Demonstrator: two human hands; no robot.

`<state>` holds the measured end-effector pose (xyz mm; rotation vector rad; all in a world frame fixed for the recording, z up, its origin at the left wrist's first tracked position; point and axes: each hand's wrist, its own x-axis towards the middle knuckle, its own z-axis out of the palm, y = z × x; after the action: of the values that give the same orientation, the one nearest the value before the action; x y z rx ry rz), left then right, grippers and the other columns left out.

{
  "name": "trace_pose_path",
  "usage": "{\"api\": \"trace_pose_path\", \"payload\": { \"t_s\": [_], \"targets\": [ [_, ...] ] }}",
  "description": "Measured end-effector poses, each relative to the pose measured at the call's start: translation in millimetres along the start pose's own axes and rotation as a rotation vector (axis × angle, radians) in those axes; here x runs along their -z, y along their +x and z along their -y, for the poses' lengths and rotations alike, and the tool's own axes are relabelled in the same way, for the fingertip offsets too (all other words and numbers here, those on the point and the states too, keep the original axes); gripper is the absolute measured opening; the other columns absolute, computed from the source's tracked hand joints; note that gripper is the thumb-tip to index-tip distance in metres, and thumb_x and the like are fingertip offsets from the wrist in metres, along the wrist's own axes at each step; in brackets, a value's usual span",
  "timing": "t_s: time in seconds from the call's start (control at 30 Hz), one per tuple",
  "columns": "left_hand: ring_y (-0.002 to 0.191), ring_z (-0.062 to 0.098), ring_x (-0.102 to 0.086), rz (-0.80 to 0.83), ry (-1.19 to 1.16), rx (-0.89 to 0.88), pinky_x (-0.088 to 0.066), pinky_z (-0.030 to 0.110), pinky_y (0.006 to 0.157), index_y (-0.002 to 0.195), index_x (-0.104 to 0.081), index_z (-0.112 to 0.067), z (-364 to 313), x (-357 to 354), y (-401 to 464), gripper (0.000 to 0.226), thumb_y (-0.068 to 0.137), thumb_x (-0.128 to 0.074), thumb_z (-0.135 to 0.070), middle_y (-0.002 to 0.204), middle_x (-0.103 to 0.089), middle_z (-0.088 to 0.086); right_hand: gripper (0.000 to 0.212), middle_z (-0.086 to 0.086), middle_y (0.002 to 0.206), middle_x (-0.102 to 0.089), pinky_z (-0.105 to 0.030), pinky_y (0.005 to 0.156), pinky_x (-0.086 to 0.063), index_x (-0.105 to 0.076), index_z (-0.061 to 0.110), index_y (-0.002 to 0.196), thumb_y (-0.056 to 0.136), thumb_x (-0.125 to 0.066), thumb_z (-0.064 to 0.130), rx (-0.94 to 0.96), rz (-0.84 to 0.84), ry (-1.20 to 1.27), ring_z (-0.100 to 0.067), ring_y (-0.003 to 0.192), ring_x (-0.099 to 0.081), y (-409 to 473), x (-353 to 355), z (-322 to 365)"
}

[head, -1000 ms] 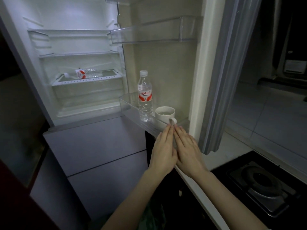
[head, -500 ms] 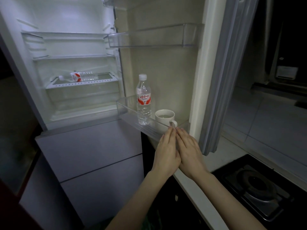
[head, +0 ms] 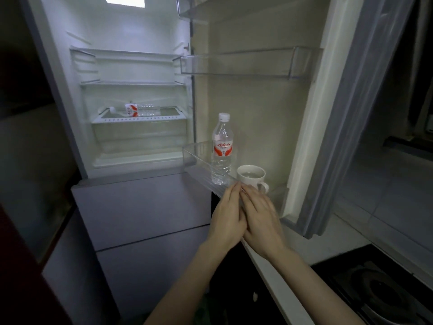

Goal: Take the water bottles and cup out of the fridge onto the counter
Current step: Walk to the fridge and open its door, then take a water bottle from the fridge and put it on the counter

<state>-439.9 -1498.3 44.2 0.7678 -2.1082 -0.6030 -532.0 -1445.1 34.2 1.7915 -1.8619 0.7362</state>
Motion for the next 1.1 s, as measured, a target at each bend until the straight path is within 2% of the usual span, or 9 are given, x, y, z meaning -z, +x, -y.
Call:
{"api": "trace_pose_path", "payload": {
  "t_s": [0.13, 0.23, 0.37, 0.47, 0.6, 0.7, 0.8, 1.1],
  "targets": [
    [0.138, 0.016, -0.033, -0.038, -0.001, 0.061, -0.016, 0.009, 0.106, 0.143, -0.031, -0.008, 15, 18, 3, 0.058, 0.088, -0.046, -0.001, 0.151, -0.031, 0.004, 0.056, -0.017, 0.133, -0.055, -0.032, 0.109, -0.026, -0.05, -0.001, 0.13, 0.076, -0.047, 0.017, 0.062, 0.004, 0.061, -0.028, 0.124, -0.051, 17, -8, 12],
    [0.139, 0.016, -0.029, -0.068, 0.025, 0.11, -0.017, 0.012, 0.105, 0.144, -0.027, -0.009, 31, 38, 3, 0.059, 0.089, -0.046, -0.003, 0.154, -0.027, 0.004, 0.053, -0.019, 0.126, -0.059, -0.032, 0.105, -0.028, -0.054, -0.002, 0.124, 0.077, -0.042, 0.021, 0.098, -0.02, 0.072, -0.029, 0.118, -0.054, 34, -20, 25],
    [0.139, 0.02, -0.03, -0.103, 0.054, 0.186, -0.02, 0.014, 0.104, 0.145, -0.025, -0.008, 56, 66, 9, 0.059, 0.089, -0.045, -0.006, 0.154, -0.025, 0.006, 0.052, -0.02, 0.121, -0.062, -0.038, 0.098, -0.044, -0.059, -0.004, 0.117, 0.075, -0.039, 0.019, 0.136, -0.041, 0.101, -0.031, 0.112, -0.061, 59, -39, 49],
    [0.137, 0.021, -0.033, -0.128, 0.087, 0.201, -0.022, 0.013, 0.1, 0.145, -0.026, -0.008, 78, 90, 18, 0.059, 0.089, -0.045, -0.01, 0.153, -0.025, 0.008, 0.052, -0.02, 0.121, -0.062, -0.033, 0.102, -0.032, -0.057, -0.003, 0.119, 0.071, -0.046, 0.013, 0.167, -0.06, 0.112, -0.027, 0.116, -0.052, 80, -56, 64],
    [0.138, 0.02, -0.03, -0.177, 0.137, 0.193, -0.024, 0.02, 0.104, 0.145, -0.026, -0.011, 112, 127, 37, 0.057, 0.092, -0.046, -0.008, 0.154, -0.021, 0.007, 0.058, -0.02, 0.123, -0.06, -0.042, 0.097, -0.045, -0.055, -0.002, 0.121, 0.064, -0.063, 0.005, 0.183, -0.054, 0.129, -0.029, 0.114, -0.055, 113, -83, 84],
    [0.136, 0.019, -0.032, -0.208, 0.159, 0.174, -0.024, 0.018, 0.102, 0.144, -0.027, -0.013, 141, 153, 54, 0.056, 0.092, -0.046, -0.008, 0.154, -0.022, 0.005, 0.063, -0.022, 0.125, -0.059, -0.045, 0.096, -0.042, -0.054, -0.005, 0.122, 0.062, -0.072, -0.002, 0.191, -0.053, 0.133, -0.033, 0.111, -0.059, 146, -101, 101],
    [0.135, 0.018, -0.033, -0.215, 0.178, 0.158, -0.022, 0.015, 0.099, 0.144, -0.029, -0.013, 167, 178, 73, 0.055, 0.091, -0.045, -0.007, 0.153, -0.024, 0.004, 0.061, -0.023, 0.128, -0.056, -0.041, 0.1, -0.039, -0.052, -0.004, 0.124, 0.066, -0.069, -0.003, 0.178, -0.058, 0.156, -0.034, 0.114, -0.057, 177, -119, 117],
    [0.132, 0.019, -0.037, -0.218, 0.236, 0.087, -0.024, 0.016, 0.1, 0.141, -0.033, -0.011, 228, 225, 133, 0.055, 0.089, -0.048, -0.006, 0.146, -0.033, 0.005, 0.056, -0.022, 0.132, -0.053, -0.043, 0.102, -0.037, -0.049, -0.004, 0.127, 0.073, -0.063, -0.003, 0.11, -0.066, 0.208, -0.037, 0.121, -0.052, 250, -166, 145]
  ]
}}
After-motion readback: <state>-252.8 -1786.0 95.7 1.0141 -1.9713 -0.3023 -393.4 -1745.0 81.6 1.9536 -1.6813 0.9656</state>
